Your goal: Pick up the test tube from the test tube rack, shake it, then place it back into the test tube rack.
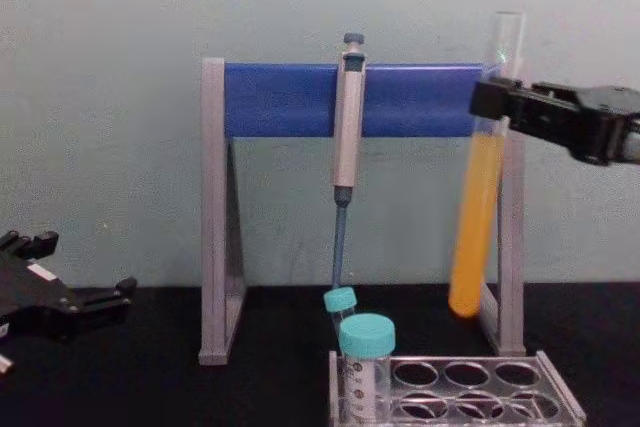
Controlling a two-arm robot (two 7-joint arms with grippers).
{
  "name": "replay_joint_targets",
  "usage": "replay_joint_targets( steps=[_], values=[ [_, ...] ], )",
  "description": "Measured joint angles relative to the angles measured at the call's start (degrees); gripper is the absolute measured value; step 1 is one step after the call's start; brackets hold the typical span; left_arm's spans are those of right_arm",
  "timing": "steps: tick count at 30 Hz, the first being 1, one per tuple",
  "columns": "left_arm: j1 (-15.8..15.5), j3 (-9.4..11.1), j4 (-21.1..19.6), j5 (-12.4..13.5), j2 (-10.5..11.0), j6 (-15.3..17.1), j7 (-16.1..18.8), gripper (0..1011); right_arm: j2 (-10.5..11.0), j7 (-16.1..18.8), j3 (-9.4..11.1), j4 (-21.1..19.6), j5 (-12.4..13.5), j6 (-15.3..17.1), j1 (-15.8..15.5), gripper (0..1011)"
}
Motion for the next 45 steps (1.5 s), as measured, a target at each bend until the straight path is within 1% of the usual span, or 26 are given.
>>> replay_joint_targets(
  steps=[3, 4, 6, 7, 9, 11, 12, 13, 17, 18, 20, 22, 26, 27, 29, 30, 31, 32, 35, 36, 39, 40, 42, 43, 44, 45],
  values=[
    [0.0, 0.0, 0.0, 0.0, 0.0, 0.0, 0.0, 1001, 1.7, 1.7, 0.0, -0.4, 1.4, 1.2, -0.2, 221],
    [0.0, 0.0, 0.0, 0.0, 0.0, 0.0, 0.0, 1001, 3.1, 2.6, 0.1, -0.8, 2.1, 2.2, -0.3, 221],
    [0.0, 0.0, 0.0, 0.0, 0.0, 0.0, 0.0, 1001, 4.3, 3.1, 0.1, -0.9, 2.5, 3.0, -0.3, 221],
    [0.0, 0.0, 0.0, 0.0, 0.0, 0.0, 0.0, 1001, 5.4, 3.4, 0.2, -1.1, 2.7, 3.5, -0.3, 221],
    [0.0, 0.0, 0.0, 0.0, 0.0, 0.0, 0.0, 1001, 6.7, 3.4, 0.2, -1.2, 2.7, 3.9, -0.3, 221],
    [0.0, 0.0, 0.0, 0.0, 0.0, 0.0, 0.0, 1001, 7.4, 3.0, 0.3, -1.2, 2.4, 3.8, -0.2, 221],
    [0.0, 0.0, 0.0, 0.0, 0.0, 0.0, 0.0, 1001, 7.6, 2.5, 0.4, -1.2, 2.1, 3.6, -0.2, 221],
    [0.0, 0.0, 0.0, 0.0, 0.0, 0.0, 0.0, 1001, 7.9, 1.3, 0.5, -1.1, 1.1, 2.8, -0.1, 221],
    [0.0, 0.0, 0.0, 0.0, 0.0, 0.0, 0.0, 1001, 8.0, -2.3, 0.5, -1.0, -2.2, 0.4, -0.1, 221],
    [0.0, 0.0, 0.0, 0.0, 0.0, 0.0, 0.0, 1001, 7.6, -4.4, 0.5, -0.8, -4.4, -1.0, 0.0, 221],
    [0.0, 0.0, 0.0, 0.0, 0.0, 0.0, 0.0, 1001, 7.1, -5.9, 0.4, -0.6, -5.9, -1.9, 0.1, 221],
    [0.0, 0.0, 0.0, 0.0, 0.0, 0.0, 0.0, 1001, 5.7, -8.6, 0.4, -0.3, -8.9, -3.4, 0.4, 221],
    [0.0, 0.0, 0.0, 0.0, 0.0, 0.0, 0.0, 1001, 3.9, -10.7, 0.3, 0.2, -10.8, -4.2, 0.8, 222],
    [0.0, 0.0, 0.0, 0.0, 0.0, 0.0, 0.0, 1002, 3.0, -11.2, 0.2, 0.4, -11.3, -4.4, 1.0, 221],
    [0.0, 0.0, 0.0, 0.0, 0.0, 0.0, 0.0, 1001, 2.1, -11.5, 0.2, 0.6, -11.6, -4.6, 1.2, 221],
    [0.0, 0.0, 0.0, 0.0, 0.0, 0.0, 0.0, 1001, 1.3, -11.5, 0.2, 0.8, -11.6, -4.6, 1.4, 221],
    [0.0, 0.0, 0.0, 0.0, 0.0, 0.0, 0.0, 1002, 1.0, -11.5, 0.2, 0.8, -11.4, -4.6, 1.4, 221],
    [0.0, 0.0, 0.0, 0.0, 0.0, 0.0, 0.0, 1001, 0.1, -11.1, 0.2, 1.0, -10.9, -4.5, 1.6, 221],
    [0.0, 0.0, 0.0, 0.0, 0.0, 0.0, 0.0, 1001, -0.9, -10.0, 0.3, 1.1, -9.4, -4.0, 1.8, 221],
    [0.0, 0.0, 0.0, 0.0, 0.0, 0.0, 0.0, 1001, -1.3, -9.2, 0.3, 1.1, -8.4, -3.6, 1.8, 221],
    [0.0, 0.0, 0.0, 0.0, 0.0, 0.0, 0.0, 1001, -1.6, -7.9, 0.3, 1.0, -6.7, -3.1, 1.8, 221],
    [0.0, 0.0, 0.0, 0.0, 0.0, 0.0, 0.0, 1001, -1.7, -7.0, 0.3, 0.8, -5.5, -2.6, 1.8, 221],
    [0.0, 0.0, 0.0, 0.0, 0.0, 0.0, 0.0, 1002, -1.6, -5.8, 0.3, 0.6, -4.0, -1.9, 1.7, 221],
    [0.0, 0.0, 0.0, 0.0, 0.0, 0.0, 0.0, 1001, -1.4, -5.2, 0.2, 0.5, -3.2, -1.5, 1.7, 221],
    [0.0, 0.0, 0.0, 0.0, 0.0, 0.0, 0.0, 1001, -1.0, -3.9, 0.1, 0.3, -1.5, -0.5, 1.6, 221],
    [0.0, 0.0, 0.0, 0.0, 0.0, 0.0, 0.0, 1001, -0.8, -3.3, 0.0, 0.3, -0.9, -0.1, 1.6, 221]
  ],
)
